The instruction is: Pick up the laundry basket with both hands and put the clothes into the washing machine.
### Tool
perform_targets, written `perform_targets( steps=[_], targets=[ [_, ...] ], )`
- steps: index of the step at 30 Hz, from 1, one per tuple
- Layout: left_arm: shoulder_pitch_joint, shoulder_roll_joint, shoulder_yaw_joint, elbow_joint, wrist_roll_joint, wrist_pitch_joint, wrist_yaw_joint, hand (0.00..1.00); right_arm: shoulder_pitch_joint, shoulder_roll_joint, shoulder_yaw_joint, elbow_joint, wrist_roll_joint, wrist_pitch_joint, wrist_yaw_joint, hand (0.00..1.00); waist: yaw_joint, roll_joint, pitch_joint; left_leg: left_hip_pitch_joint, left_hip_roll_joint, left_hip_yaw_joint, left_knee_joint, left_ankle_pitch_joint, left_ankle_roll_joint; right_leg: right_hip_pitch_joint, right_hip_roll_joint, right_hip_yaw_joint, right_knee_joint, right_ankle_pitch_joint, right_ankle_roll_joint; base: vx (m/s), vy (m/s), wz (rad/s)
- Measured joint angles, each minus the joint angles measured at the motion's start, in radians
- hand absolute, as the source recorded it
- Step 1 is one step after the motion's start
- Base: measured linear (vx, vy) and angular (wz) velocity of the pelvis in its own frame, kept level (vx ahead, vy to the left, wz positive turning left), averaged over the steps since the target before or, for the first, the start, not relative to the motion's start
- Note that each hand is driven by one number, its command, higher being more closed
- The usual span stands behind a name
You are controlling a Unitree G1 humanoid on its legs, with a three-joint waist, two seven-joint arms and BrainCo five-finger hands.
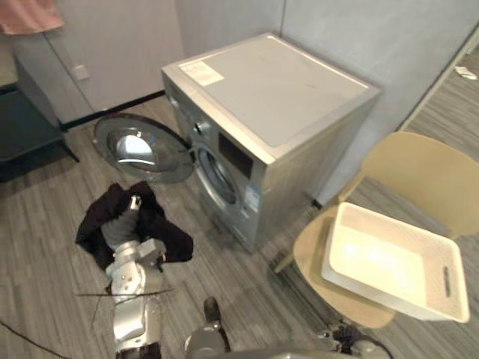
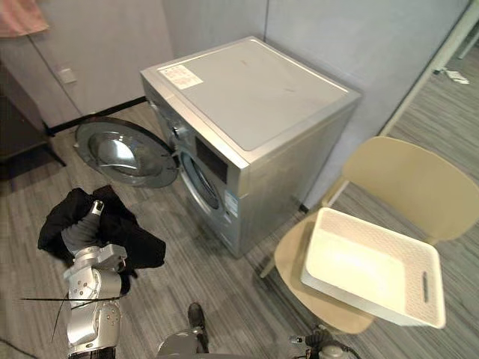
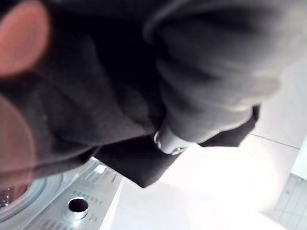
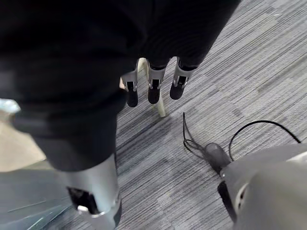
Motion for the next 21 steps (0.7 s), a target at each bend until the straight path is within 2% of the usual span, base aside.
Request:
perform_targets(
  steps=[1, 2, 3, 4, 5, 6, 7, 8, 10, 11, 12, 13, 14, 15, 16, 18, 19, 20, 21],
  targets=[
    [0.008, -0.001, -0.012, 0.021, -0.006, 0.0, -0.008, 1.0, -0.002, 0.008, -0.037, 0.02, 0.01, 0.004, 0.002, 0.0, 0.005, -0.006, 0.004, -0.02, -0.012, -0.004, 0.095, -0.075, 0.004, 0.021, -0.048, -0.011, 0.049, -0.001, -0.014, 0.2, 0.156, 0.43],
    [0.014, -0.001, -0.021, 0.033, -0.016, 0.001, -0.016, 1.0, -0.002, 0.009, -0.048, 0.023, 0.014, 0.01, 0.002, 0.0, 0.001, -0.009, 0.006, -0.031, -0.021, -0.009, 0.14, -0.104, 0.007, 0.026, -0.081, -0.015, 0.093, -0.003, -0.022, 0.18, 0.147, 0.45],
    [0.018, -0.006, -0.037, 0.055, -0.022, 0.003, -0.025, 1.0, 0.005, 0.007, -0.051, 0.02, 0.02, 0.018, 0.002, 0.0, -0.003, -0.011, 0.008, -0.043, -0.038, -0.023, 0.201, -0.144, 0.015, 0.028, -0.135, -0.006, 0.176, 0.002, -0.032, 0.23, 0.22, 0.71],
    [0.018, -0.005, -0.075, 0.098, -0.023, 0.006, -0.041, 1.0, 0.028, 0.005, -0.089, 0.019, 0.02, 0.023, 0.003, 0.0, -0.016, -0.004, 0.01, -0.036, -0.073, -0.051, 0.243, -0.194, 0.035, 0.007, -0.211, 0.056, 0.326, 0.049, -0.15, 0.31, 0.342, 1.15],
    [0.018, -0.001, -0.123, 0.149, -0.028, 0.011, -0.052, 1.0, 0.055, 0.006, -0.124, 0.013, 0.027, 0.025, 0.005, 0.0, -0.037, 0.009, 0.017, -0.002, -0.111, -0.095, 0.244, -0.227, 0.057, -0.043, -0.252, 0.212, 0.472, 0.18, -0.304, 0.42, 0.426, 1.16],
    [0.014, 0.004, -0.148, 0.174, -0.038, 0.013, -0.061, 1.0, 0.075, 0.014, -0.136, -0.008, 0.041, -0.003, 0.002, 0.0, -0.05, 0.024, 0.02, 0.018, -0.123, -0.127, 0.24, -0.24, 0.062, -0.082, -0.241, 0.327, 0.542, 0.167, -0.271, 0.36, 0.333, 1.18],
    [0.008, 0.015, -0.18, 0.223, -0.06, 0.017, -0.065, 1.0, 0.067, 0.032, -0.152, -0.05, 0.063, -0.014, 0.008, 0.0, -0.071, 0.026, 0.044, 0.059, -0.138, -0.181, 0.223, -0.257, 0.082, -0.171, -0.156, 0.527, 0.686, 0.04, -0.147, 0.36, 0.278, 0.99],
    [0.006, 0.027, -0.198, 0.263, -0.074, 0.024, -0.066, 1.0, 0.056, 0.045, -0.153, -0.06, 0.077, -0.016, 0.008, 0.0, -0.086, 0.025, 0.061, 0.1, -0.158, -0.209, 0.193, -0.258, 0.086, -0.227, -0.089, 0.597, 0.761, -0.035, -0.144, 0.43, 0.26, 1.17],
    [0.015, 0.026, -0.242, 0.322, -0.106, 0.039, -0.08, 1.0, 0.083, 0.082, -0.169, -0.086, 0.105, -0.014, 0.003, 0.0, -0.097, -0.017, 0.076, 0.216, -0.211, -0.271, 0.139, -0.268, 0.098, -0.339, 0.042, 0.651, 0.814, -0.159, -0.163, 0.41, 0.199, 1.08],
    [0.016, 0.023, -0.252, 0.327, -0.109, 0.043, -0.082, 1.0, 0.097, 0.092, -0.181, -0.113, 0.113, -0.013, 0.001, 0.0, -0.099, -0.022, 0.08, 0.24, -0.224, -0.291, 0.134, -0.275, 0.1, -0.371, 0.078, 0.664, 0.807, -0.179, -0.161, 0.39, 0.076, 1.03],
    [0.014, 0.01, -0.273, 0.337, -0.11, 0.044, -0.083, 1.0, 0.127, 0.108, -0.187, -0.154, 0.129, -0.013, 0.0, 0.0, -0.114, -0.021, 0.08, 0.275, -0.237, -0.33, 0.135, -0.295, 0.096, -0.436, 0.153, 0.7, 0.765, -0.203, -0.153, 0.39, 0.058, 0.87],
    [0.013, 0.004, -0.284, 0.343, -0.11, 0.044, -0.085, 1.0, 0.14, 0.114, -0.19, -0.17, 0.135, -0.016, 0.0, 0.0, -0.125, -0.019, 0.081, 0.293, -0.244, -0.353, 0.135, -0.305, 0.094, -0.466, 0.191, 0.725, 0.732, -0.207, -0.148, 0.48, 0.051, 1.11],
    [0.01, -0.009, -0.307, 0.354, -0.11, 0.046, -0.097, 1.0, 0.16, 0.123, -0.191, -0.198, 0.145, -0.016, 0.0, 0.0, -0.146, -0.011, 0.082, 0.324, -0.247, -0.382, 0.134, -0.329, 0.086, -0.51, 0.256, 0.768, 0.649, -0.208, -0.125, 0.43, 0.025, 0.93],
    [0.004, -0.019, -0.336, 0.364, -0.11, 0.048, -0.112, 1.0, 0.176, 0.13, -0.193, -0.221, 0.162, -0.012, -0.003, 0.0, -0.153, -0.004, 0.082, 0.362, -0.248, -0.397, 0.13, -0.36, 0.081, -0.539, 0.29, 0.766, 0.554, -0.193, -0.106, 0.45, 0.024, 0.76],
    [0.001, -0.025, -0.345, 0.371, -0.11, 0.048, -0.122, 1.0, 0.18, 0.136, -0.192, -0.23, 0.17, -0.01, -0.003, 0.0, -0.153, -0.003, 0.078, 0.384, -0.251, -0.394, 0.124, -0.375, 0.079, -0.549, 0.294, 0.733, 0.507, -0.18, -0.103, 0.49, 0.039, 0.3],
    [-0.005, -0.043, -0.361, 0.398, -0.11, 0.059, -0.126, 1.0, 0.197, 0.136, -0.191, -0.238, 0.179, -0.002, -0.003, 0.0, -0.152, 0.001, 0.043, 0.464, -0.257, -0.354, 0.076, -0.416, 0.064, -0.537, 0.235, 0.45, 0.428, -0.108, -0.204, 0.58, 0.061, -0.23],
    [-0.007, -0.045, -0.369, 0.408, -0.109, 0.066, -0.128, 1.0, 0.21, 0.135, -0.191, -0.24, 0.179, 0.001, -0.003, 0.0, -0.152, 0.001, 0.019, 0.492, -0.261, -0.326, 0.065, -0.429, 0.039, -0.505, 0.224, 0.315, 0.397, -0.094, -0.251, 0.68, 0.08, -0.46],
    [-0.01, -0.042, -0.377, 0.42, -0.108, 0.07, -0.131, 1.0, 0.237, 0.145, -0.201, -0.241, 0.181, 0.013, -0.022, 0.0, -0.155, -0.018, -0.005, 0.501, -0.278, -0.283, 0.101, -0.438, 0.024, -0.461, 0.213, 0.26, 0.34, -0.079, -0.301, 0.72, 0.076, -0.44],
    [-0.03, -0.064, -0.378, 0.465, -0.104, 0.08, -0.139, 1.0, 0.25, 0.146, -0.206, -0.24, 0.187, 0.021, -0.024, 0.0, -0.173, 0.001, -0.011, 0.475, -0.237, -0.227, 0.255, -0.459, -0.011, -0.423, 0.239, 0.254, 0.335, -0.085, -0.388, 0.84, 0.078, -0.35]
  ],
)
